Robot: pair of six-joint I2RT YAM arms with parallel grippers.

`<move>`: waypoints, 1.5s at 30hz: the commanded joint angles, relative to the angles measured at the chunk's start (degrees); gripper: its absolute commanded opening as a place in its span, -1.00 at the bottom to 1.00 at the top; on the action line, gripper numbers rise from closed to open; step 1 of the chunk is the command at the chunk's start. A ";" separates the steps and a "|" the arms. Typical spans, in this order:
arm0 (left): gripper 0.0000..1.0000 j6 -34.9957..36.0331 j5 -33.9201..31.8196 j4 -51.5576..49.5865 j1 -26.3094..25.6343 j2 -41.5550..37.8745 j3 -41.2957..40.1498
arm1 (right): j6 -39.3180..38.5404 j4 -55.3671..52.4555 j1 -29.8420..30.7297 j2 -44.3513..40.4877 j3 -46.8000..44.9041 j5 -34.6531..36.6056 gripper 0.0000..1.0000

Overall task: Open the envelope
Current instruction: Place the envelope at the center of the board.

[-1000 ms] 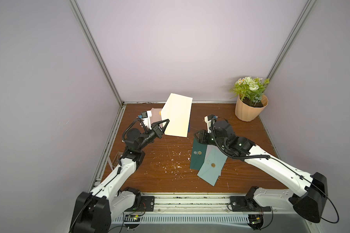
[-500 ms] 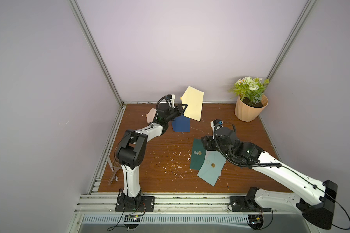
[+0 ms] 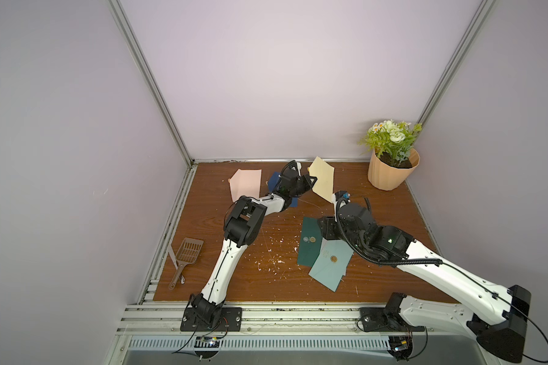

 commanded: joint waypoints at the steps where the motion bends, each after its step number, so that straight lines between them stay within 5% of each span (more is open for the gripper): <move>1: -0.99 -4.39 -4.35 -0.10 -0.57 0.47 1.24 | 0.34 0.32 0.16 -2.63 0.15 0.09 0.04; 17: -0.86 -8.81 -7.79 1.31 -1.71 0.52 -3.74 | 1.75 0.75 0.19 -3.66 -1.32 -0.53 0.05; 29: -0.25 -9.30 -5.11 4.17 -1.72 0.09 -6.97 | 2.62 1.46 0.20 -3.30 -1.59 -1.78 0.05; 45: -0.01 -0.51 -5.78 1.24 -1.81 -13.30 -19.31 | 3.58 1.51 0.20 -2.01 -1.84 -2.76 0.05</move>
